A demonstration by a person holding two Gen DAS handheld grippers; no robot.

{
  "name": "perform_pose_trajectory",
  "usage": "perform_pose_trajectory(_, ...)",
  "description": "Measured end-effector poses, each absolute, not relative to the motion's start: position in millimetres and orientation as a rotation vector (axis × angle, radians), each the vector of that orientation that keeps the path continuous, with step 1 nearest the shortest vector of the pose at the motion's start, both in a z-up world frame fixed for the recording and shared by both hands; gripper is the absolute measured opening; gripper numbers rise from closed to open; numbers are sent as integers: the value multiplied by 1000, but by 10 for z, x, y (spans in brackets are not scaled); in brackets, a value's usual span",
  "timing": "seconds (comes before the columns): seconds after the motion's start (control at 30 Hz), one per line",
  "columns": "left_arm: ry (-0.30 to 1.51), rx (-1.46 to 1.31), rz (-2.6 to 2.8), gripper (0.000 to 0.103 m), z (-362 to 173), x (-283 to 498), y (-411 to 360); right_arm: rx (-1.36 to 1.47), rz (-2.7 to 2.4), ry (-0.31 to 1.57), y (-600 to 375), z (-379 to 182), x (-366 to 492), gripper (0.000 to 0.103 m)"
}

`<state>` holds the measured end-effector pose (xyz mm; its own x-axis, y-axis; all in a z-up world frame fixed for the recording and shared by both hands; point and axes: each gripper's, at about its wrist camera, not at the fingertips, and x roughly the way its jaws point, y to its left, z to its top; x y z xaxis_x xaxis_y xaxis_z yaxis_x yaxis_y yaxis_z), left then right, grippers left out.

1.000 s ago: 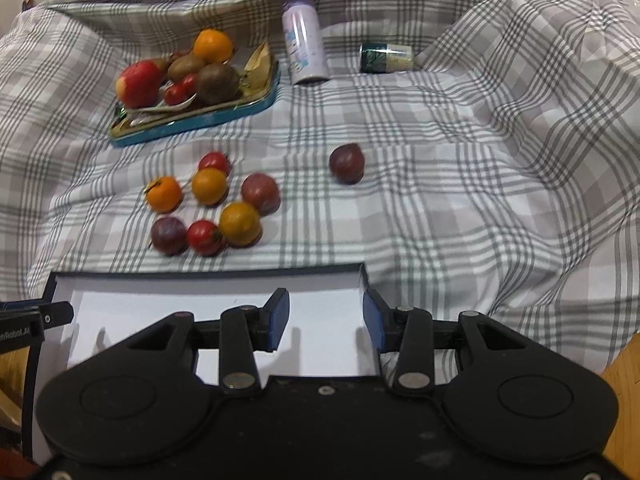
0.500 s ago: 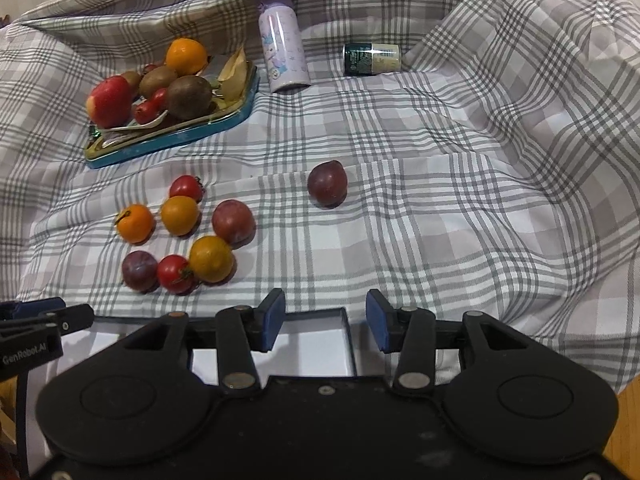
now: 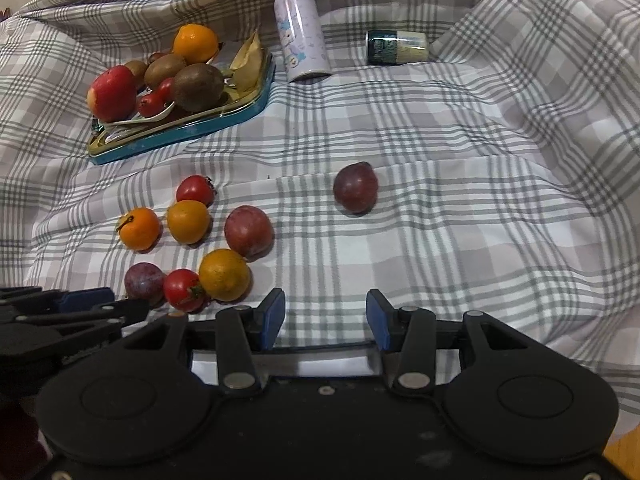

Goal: Organize fruits
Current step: 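Grasp the dark red plum with left gripper while right grasps a yellow-orange fruit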

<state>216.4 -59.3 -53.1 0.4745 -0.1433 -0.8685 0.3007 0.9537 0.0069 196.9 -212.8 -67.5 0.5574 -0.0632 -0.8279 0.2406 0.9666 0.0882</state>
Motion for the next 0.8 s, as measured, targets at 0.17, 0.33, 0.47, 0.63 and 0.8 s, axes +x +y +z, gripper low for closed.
perform_pose_trajectory(0.17,1054,154,-273,43,-590,2269,-613,210,-171,972,-2109,-718,2064,46)
perform_pose_trajectory(0.33,1052,149,-249,47,-617,2375,-607,221,-158,963,-2101,-727,2120,46)
perform_pose_trajectory(0.47,1093,96,-240,50,-673,2477,-523,223,-135,955,-2052,-713,2140,46)
perform_pose_trajectory(0.63,1086,68,-200,50,-671,2527,-415,223,-97,952,-1947,-705,2182,47)
perform_pose_trajectory(0.8,1082,45,-172,50,-663,2559,-281,218,-73,957,-1836,-735,2266,47)
